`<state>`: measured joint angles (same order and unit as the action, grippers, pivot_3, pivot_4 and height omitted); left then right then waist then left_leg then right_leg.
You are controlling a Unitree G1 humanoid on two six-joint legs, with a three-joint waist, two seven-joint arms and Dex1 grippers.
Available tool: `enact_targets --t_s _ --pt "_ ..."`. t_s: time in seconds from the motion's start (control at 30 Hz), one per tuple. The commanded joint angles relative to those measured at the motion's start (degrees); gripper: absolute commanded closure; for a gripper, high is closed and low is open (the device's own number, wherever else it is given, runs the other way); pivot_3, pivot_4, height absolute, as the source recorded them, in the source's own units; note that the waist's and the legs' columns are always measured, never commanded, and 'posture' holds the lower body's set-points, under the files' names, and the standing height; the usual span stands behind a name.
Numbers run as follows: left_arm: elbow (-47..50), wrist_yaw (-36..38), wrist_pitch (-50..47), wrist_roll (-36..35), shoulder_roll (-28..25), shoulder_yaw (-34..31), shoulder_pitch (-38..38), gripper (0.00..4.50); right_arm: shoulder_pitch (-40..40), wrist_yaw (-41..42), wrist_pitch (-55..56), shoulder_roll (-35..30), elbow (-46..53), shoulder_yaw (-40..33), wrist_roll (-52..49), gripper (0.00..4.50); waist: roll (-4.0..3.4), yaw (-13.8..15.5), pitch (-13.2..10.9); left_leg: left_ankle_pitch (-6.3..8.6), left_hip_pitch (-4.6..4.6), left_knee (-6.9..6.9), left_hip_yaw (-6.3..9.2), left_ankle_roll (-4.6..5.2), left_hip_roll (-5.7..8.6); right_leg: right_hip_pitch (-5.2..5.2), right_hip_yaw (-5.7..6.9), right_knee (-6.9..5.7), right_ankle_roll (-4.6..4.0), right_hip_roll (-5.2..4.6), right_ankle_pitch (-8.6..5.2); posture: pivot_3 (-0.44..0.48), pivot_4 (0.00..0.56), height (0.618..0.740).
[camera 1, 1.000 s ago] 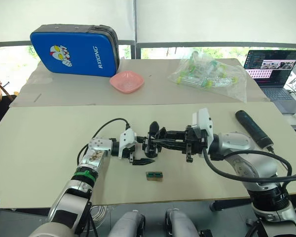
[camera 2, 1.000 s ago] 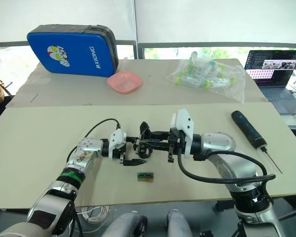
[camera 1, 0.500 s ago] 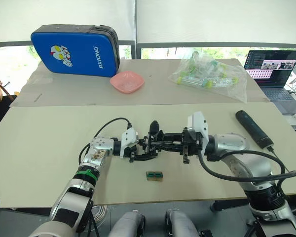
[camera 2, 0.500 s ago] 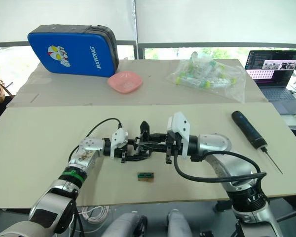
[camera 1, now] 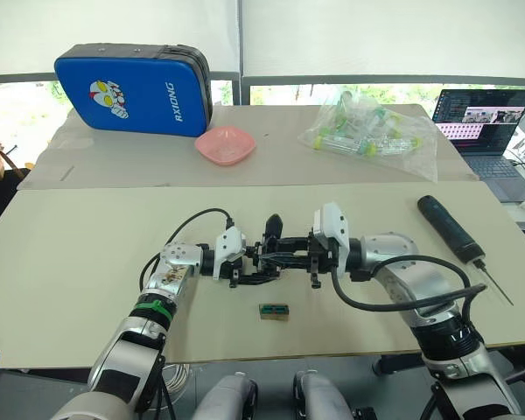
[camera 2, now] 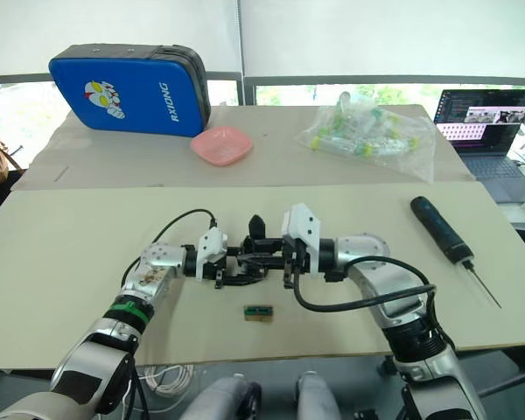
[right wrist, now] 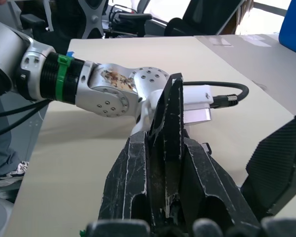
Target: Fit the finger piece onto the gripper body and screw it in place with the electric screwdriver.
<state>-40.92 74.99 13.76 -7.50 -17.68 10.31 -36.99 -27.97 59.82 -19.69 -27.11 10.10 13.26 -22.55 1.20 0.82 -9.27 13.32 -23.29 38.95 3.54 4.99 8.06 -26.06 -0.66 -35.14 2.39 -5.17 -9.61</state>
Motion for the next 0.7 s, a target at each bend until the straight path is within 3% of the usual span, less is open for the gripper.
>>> enact_targets --t_s 0.03,0.7 --pt "1.2 -0.18 -0.97 1.12 -0.24 1.16 0.79 2.18 -1.11 0.22 0.08 0.32 0.21 0.57 0.66 4.09 0.0 0.0 0.0 0.0 0.0 0.0 0.0 0.0 0.0 0.0 0.0 0.0 0.0 0.0 0.0 0.0 0.15 0.74" --pt "1.23 -0.38 -1.58 1.48 -0.71 0.93 1.04 2.18 -1.88 -1.11 -6.1 -2.3 -0.01 2.93 3.77 4.09 -0.04 -0.05 0.08 0.02 0.11 0.0 0.0 0.01 0.0 0.06 -0.01 0.0 0.0 0.0 0.0 0.0 0.15 0.74"
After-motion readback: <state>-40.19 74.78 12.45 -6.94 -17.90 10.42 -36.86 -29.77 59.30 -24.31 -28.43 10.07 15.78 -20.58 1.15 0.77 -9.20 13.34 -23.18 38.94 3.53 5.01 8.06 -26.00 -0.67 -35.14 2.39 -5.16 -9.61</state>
